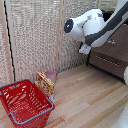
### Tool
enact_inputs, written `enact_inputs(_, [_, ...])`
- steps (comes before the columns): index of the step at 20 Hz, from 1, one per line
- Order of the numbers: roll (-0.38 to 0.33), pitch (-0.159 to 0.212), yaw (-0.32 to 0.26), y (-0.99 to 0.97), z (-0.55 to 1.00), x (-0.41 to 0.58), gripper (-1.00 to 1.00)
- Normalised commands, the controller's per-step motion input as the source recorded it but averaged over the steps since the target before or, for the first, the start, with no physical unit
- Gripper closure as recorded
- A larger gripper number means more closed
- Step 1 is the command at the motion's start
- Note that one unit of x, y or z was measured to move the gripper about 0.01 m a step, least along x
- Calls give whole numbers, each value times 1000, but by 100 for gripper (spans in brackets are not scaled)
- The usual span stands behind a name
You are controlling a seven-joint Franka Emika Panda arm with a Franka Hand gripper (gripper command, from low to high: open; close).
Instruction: Transport the gripper mindfully toward the orange-red bowl and clasp it to elevate with ease. Ensure your robot's arm aligns efficiently with the top drawer's opening. Carefully slide the orange-red bowl into the designated spot with precision. After confirmation, withdraw the gripper gently. Close the drawer smoothly by transitioning the gripper to its handle.
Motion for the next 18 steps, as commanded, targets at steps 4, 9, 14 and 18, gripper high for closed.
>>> enact_inputs(4, [50, 7, -30, -261, 334, 236, 100])
enact_inputs(9, [54, 37, 11, -481, 236, 423, 100])
enact_inputs(14, [41, 27, 49, -520, 246, 641, 100])
enact_inputs(18, [83, 0, 3, -635, 436, 709, 100])
